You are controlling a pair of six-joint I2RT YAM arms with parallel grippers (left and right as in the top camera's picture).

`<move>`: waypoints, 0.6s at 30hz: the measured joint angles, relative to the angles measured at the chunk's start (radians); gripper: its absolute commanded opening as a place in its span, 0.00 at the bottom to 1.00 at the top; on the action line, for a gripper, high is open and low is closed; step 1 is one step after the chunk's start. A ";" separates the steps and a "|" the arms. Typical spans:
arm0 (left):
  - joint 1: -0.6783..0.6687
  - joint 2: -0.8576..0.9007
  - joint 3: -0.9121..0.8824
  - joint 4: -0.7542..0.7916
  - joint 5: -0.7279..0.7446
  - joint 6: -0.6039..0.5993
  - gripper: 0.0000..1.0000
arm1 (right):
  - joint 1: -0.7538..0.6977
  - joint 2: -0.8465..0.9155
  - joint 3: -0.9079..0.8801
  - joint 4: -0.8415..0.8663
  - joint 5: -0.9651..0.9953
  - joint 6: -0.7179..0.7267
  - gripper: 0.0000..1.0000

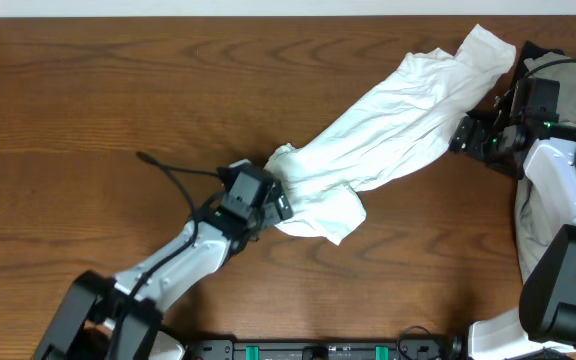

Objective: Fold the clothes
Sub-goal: 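Reach the left gripper to the shirt's near end and grasp it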

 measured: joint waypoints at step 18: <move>-0.016 0.042 0.021 0.019 -0.015 -0.043 0.98 | -0.006 0.000 0.000 0.036 0.060 -0.003 0.99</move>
